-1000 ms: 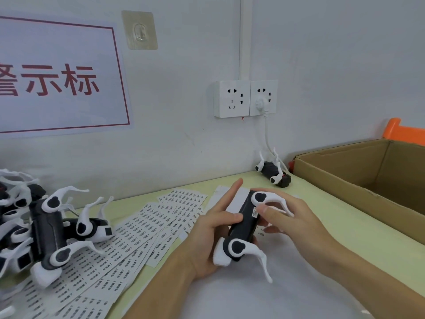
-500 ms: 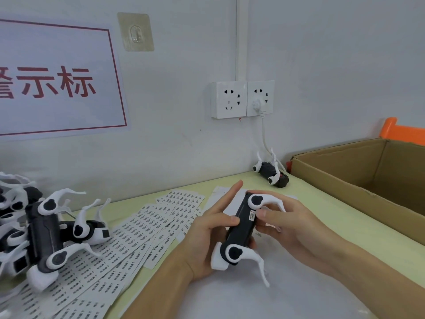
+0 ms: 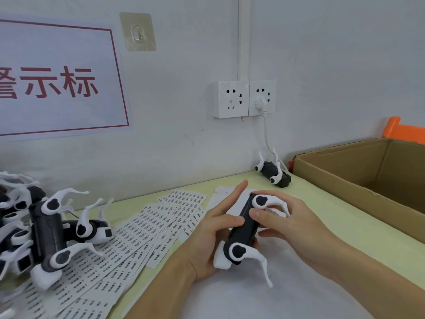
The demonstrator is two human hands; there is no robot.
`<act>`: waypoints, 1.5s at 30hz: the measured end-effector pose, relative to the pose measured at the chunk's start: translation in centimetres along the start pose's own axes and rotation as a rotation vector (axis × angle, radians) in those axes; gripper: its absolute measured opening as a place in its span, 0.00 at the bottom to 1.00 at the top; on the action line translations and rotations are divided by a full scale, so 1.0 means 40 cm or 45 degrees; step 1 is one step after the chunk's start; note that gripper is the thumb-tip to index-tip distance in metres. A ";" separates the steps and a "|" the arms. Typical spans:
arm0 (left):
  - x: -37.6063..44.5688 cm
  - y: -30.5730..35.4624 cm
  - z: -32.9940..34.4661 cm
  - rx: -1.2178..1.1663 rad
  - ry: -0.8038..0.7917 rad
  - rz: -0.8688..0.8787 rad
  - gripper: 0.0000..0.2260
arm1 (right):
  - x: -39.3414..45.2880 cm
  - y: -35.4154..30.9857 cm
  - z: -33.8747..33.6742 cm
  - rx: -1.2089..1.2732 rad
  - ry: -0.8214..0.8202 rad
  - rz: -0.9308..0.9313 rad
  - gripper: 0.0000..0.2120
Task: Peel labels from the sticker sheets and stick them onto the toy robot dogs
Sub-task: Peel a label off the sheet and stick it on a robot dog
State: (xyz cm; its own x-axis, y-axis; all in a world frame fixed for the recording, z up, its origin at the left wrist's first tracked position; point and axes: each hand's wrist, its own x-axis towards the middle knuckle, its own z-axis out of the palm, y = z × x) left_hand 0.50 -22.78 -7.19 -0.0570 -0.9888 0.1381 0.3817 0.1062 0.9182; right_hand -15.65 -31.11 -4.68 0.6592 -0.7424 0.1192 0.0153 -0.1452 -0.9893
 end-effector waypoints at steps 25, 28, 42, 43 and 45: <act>0.006 0.014 0.013 -0.163 0.449 -0.013 0.21 | 0.027 0.015 -0.037 0.338 0.167 0.062 0.20; 0.008 0.014 0.018 -0.177 0.507 -0.005 0.24 | 0.031 0.025 -0.027 0.317 0.356 0.004 0.18; 0.011 0.009 0.015 -0.268 0.653 0.096 0.32 | 0.006 0.037 -0.014 -0.277 0.146 -0.167 0.08; 0.010 0.009 0.016 -0.258 0.645 0.099 0.32 | 0.008 0.038 -0.013 -0.284 0.169 -0.148 0.06; 0.007 0.008 0.018 -0.230 0.619 0.083 0.31 | 0.013 0.036 -0.013 -0.247 0.203 -0.092 0.06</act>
State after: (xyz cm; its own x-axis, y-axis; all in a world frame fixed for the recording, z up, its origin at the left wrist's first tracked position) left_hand -0.04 -22.97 -6.58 0.3908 -0.9198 -0.0349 0.5255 0.1919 0.8289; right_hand -15.68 -32.06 -5.99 0.5346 -0.8170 0.2162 -0.0964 -0.3131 -0.9448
